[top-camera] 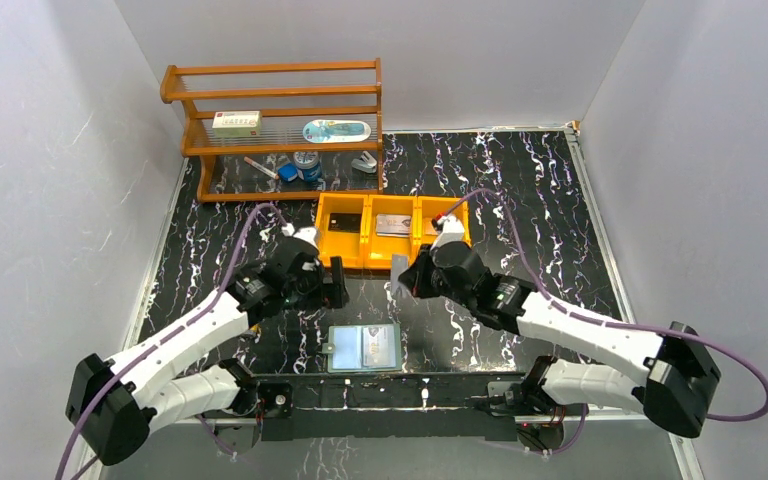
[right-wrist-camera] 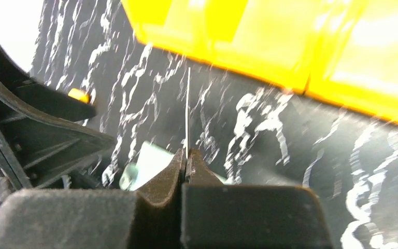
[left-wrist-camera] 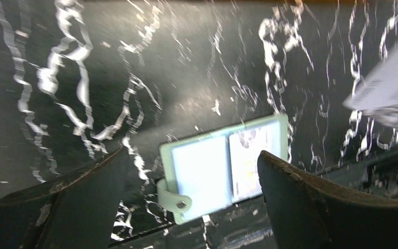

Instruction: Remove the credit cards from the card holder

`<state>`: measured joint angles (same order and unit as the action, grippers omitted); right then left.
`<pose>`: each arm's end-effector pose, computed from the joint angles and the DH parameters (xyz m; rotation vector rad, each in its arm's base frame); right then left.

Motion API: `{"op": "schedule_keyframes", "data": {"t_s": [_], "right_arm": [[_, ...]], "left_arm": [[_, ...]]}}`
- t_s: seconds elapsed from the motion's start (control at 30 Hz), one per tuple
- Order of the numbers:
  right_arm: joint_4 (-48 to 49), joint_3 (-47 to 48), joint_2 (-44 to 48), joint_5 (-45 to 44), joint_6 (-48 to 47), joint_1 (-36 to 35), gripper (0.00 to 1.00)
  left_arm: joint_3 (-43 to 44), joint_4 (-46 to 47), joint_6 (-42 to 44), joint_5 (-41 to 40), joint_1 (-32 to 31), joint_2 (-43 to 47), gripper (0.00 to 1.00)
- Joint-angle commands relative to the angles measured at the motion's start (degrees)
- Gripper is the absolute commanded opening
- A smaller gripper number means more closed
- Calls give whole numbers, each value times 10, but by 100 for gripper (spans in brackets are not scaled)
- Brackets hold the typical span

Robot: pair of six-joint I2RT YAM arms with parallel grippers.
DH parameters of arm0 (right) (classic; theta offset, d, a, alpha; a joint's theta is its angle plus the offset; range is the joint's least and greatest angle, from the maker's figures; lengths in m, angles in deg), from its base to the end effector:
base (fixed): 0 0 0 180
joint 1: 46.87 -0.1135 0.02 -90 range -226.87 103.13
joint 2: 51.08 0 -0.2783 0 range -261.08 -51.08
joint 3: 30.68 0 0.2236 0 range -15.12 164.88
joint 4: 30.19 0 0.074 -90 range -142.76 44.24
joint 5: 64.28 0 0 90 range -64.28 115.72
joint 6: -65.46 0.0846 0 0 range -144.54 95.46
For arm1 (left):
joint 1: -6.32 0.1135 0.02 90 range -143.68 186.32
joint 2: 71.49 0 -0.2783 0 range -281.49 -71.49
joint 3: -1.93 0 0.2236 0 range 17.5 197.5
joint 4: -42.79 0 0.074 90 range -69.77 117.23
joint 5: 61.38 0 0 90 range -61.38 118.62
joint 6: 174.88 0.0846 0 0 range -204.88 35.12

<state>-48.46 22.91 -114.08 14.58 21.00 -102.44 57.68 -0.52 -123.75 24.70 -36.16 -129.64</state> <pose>0.1567 0.1997 0.2520 -0.0620 2.1662 0.8761 0.1567 -0.1356 0.2271 0.0431 2.4493 -0.5861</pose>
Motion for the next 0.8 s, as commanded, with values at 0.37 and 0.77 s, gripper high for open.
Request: {"op": "schedule_keyframes", "data": {"t_s": [0.37,0.77], "right_arm": [[-64,250,-171,-156,-496,47,0],[-60,364,-356,-63,-708,94,0]], "left_arm": [[8,-35,105,-50,157,71,98],[10,-34,114,-58,158,70,98]]}}
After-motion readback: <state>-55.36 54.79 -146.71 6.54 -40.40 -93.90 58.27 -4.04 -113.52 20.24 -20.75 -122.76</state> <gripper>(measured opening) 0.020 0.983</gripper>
